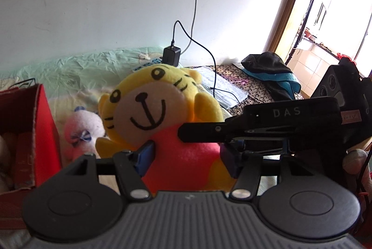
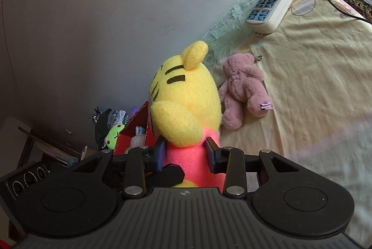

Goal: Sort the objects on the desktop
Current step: 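Carry the tiger plush with the right gripper over the red box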

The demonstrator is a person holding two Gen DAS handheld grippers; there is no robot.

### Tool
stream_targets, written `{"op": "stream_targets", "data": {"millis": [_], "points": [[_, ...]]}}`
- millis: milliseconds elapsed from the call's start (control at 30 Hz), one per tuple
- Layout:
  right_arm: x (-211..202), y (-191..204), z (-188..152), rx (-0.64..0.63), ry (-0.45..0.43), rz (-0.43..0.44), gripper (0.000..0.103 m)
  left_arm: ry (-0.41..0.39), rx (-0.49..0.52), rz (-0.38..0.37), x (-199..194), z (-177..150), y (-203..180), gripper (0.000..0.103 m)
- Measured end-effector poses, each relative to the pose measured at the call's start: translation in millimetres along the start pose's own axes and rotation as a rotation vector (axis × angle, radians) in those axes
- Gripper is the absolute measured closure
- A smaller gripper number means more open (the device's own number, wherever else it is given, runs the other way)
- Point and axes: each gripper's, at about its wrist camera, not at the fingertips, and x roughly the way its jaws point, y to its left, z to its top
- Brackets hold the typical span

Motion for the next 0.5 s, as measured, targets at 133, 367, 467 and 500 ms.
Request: {"op": "stream_targets", "data": {"millis": [133,367,467,500], "points": [[19,29,-10,-0.027,-0.022,0.01,0.065,-0.027,0.011,-0.002,-28,1,28,0.042],[56,79,-22,-0.106,-0.064,0.013,0.065,-0.084,0.022,-0.009,-65,4,79,0.042],[74,100,-25,-0.15,-0.09,-0.001,0.065,-0.1,0.025,-0.014,-73,8,103,0.042],[81,107,-26,-0.172,-0.101,-0.013,0.065,-0.102,0.012,-0.027,-75,9,113,0.042]]}}
